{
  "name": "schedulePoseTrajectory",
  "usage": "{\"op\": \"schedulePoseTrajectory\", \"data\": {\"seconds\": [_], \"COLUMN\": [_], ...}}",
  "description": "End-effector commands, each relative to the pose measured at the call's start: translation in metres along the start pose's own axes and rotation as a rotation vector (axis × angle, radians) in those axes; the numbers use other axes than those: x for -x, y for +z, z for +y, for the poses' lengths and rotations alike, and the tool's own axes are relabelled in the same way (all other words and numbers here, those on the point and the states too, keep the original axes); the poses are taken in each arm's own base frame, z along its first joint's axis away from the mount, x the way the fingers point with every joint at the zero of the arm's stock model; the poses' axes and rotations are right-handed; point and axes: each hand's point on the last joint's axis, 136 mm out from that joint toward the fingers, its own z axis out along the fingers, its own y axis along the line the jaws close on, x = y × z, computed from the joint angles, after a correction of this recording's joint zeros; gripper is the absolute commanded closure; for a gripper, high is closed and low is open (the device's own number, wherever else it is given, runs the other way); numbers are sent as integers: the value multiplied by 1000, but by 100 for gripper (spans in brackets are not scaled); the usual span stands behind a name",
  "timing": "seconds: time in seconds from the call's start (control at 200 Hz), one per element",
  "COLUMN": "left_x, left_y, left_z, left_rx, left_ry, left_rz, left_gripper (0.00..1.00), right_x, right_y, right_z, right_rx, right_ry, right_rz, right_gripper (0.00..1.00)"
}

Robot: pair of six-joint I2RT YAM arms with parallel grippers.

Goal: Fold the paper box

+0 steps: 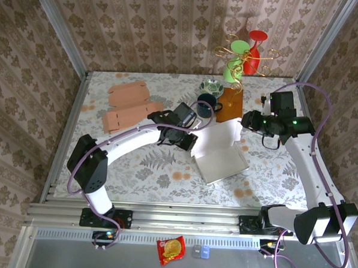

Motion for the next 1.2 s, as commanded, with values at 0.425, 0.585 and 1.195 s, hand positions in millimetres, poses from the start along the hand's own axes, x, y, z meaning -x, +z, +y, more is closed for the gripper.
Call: {"op": "schedulePoseTrajectory", "data": {"seconds": [0.425, 0.585, 1.195], "left_x": [-21, -31, -25], "left_y": [-44, -58, -57], "left_z": [54, 87, 120], "left_rx": [14, 55, 91], "left_ry": [213, 256, 151], "left_rz": [114, 135, 83], "left_gripper": [100, 100, 100], "right_x": [-12, -33, -97], "right_y": [-1, 12, 68], "right_z": [18, 32, 62], "right_rx": [114, 179, 159], "right_ry": [-212, -380, -581], "right_rz": [1, 21, 201], "right_gripper": [54, 52, 49]}}
